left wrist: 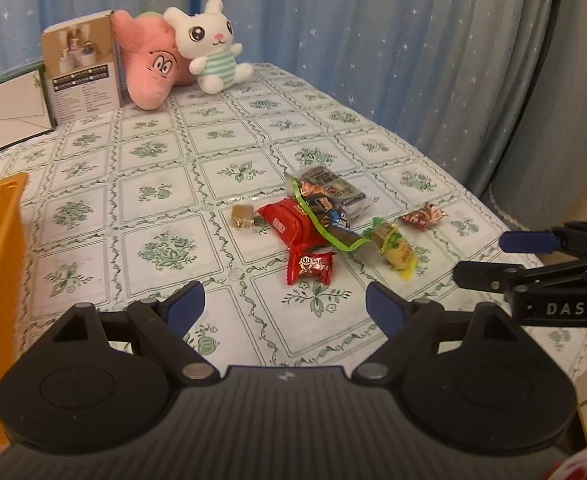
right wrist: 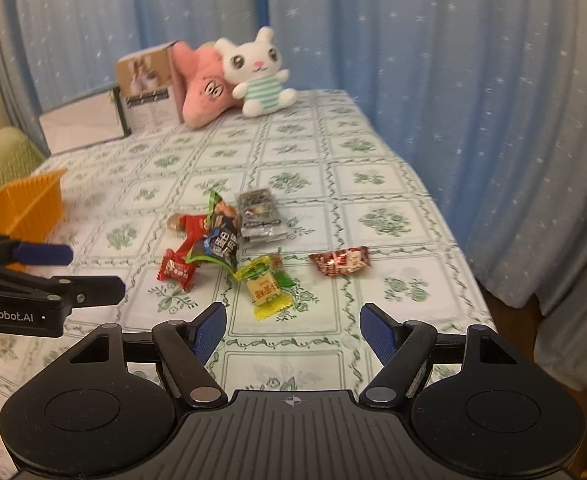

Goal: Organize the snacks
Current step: 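Move both tools back over the candy pile, then grasp a small red candy with the left tool while the right tool grasps the yellow packet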

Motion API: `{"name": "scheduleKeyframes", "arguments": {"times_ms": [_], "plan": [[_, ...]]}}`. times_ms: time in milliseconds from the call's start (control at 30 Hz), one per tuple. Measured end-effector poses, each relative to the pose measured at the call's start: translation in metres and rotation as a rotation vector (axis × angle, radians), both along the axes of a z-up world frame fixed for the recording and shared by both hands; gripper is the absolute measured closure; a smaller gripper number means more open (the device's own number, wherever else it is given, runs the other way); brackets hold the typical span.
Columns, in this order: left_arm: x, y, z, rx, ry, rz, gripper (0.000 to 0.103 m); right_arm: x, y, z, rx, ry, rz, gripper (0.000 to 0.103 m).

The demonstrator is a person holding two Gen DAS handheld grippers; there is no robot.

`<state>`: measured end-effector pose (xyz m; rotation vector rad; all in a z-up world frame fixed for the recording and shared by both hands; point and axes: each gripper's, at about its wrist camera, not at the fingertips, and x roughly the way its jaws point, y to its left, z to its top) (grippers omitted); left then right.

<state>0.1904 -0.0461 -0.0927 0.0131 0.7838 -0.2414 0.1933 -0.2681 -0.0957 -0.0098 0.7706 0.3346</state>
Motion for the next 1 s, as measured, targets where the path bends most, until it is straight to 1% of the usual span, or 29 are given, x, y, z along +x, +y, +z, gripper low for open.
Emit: {"name": "scheduleKeyframes", "arguments": {"times_ms": [33, 67, 133, 200, 300, 400, 433, 467, 500, 533, 567, 700, 767, 833, 900, 933, 967, 1000], "plan": [[0.003, 0.0, -0.002, 0.005, 0.001, -0.004, 0.017, 0.004, 0.002, -0.004, -0.008, 0.001, 0.013, 0.035], [0.006, 0.0, -0.006, 0.01, 0.002, -0.011, 0.017, 0.008, 0.006, -0.008, -0.019, 0.003, 0.026, 0.041], [0.012, 0.001, -0.01, 0.012, 0.005, -0.018, 0.017, 0.016, 0.012, -0.016, -0.034, 0.007, 0.046, 0.044], [0.018, 0.002, -0.014, 0.01, 0.01, -0.026, 0.017, 0.024, 0.017, -0.022, -0.038, 0.01, 0.062, 0.051], [0.026, 0.004, -0.02, 0.002, 0.016, -0.028, 0.017, 0.036, 0.027, -0.029, -0.062, 0.01, 0.085, 0.058], [0.032, 0.003, -0.025, 0.013, 0.025, -0.047, 0.021, 0.044, 0.035, -0.036, -0.095, 0.006, 0.115, 0.061], [0.034, 0.002, -0.027, 0.016, 0.026, -0.056, 0.025, 0.047, 0.037, -0.038, -0.108, 0.008, 0.119, 0.062], [0.035, 0.002, -0.028, 0.016, 0.027, -0.065, 0.027, 0.048, 0.039, -0.04, -0.12, 0.01, 0.12, 0.066], [0.037, 0.001, -0.029, 0.014, 0.03, -0.07, 0.027, 0.05, 0.039, -0.042, -0.124, 0.014, 0.122, 0.073], [0.04, 0.001, -0.031, 0.01, 0.032, -0.073, 0.028, 0.05, 0.039, -0.043, -0.119, 0.014, 0.123, 0.076], [0.042, 0.0, -0.031, 0.004, 0.031, -0.077, 0.028, 0.05, 0.039, -0.043, -0.116, 0.015, 0.122, 0.081], [0.049, -0.007, -0.033, -0.013, 0.033, -0.098, 0.031, 0.048, 0.038, -0.041, -0.112, 0.011, 0.103, 0.081], [0.052, -0.013, -0.033, -0.005, 0.03, -0.111, 0.036, 0.046, 0.035, -0.04, -0.099, 0.018, 0.087, 0.081], [0.053, -0.02, -0.034, 0.015, 0.02, -0.113, 0.039, 0.043, 0.031, -0.04, -0.082, 0.027, 0.074, 0.081], [0.052, -0.027, -0.035, 0.045, 0.008, -0.112, 0.047, 0.039, 0.028, -0.038, -0.068, 0.033, 0.06, 0.081], [0.051, -0.03, -0.036, 0.059, 0.003, -0.111, 0.054, 0.038, 0.026, -0.038, -0.061, 0.037, 0.055, 0.081], [0.051, -0.032, -0.037, 0.063, 0.002, -0.112, 0.057, 0.036, 0.025, -0.037, -0.058, 0.039, 0.052, 0.081], [0.05, -0.033, -0.038, 0.066, 0.001, -0.109, 0.057, 0.035, 0.025, -0.037, -0.058, 0.038, 0.049, 0.081]]}}
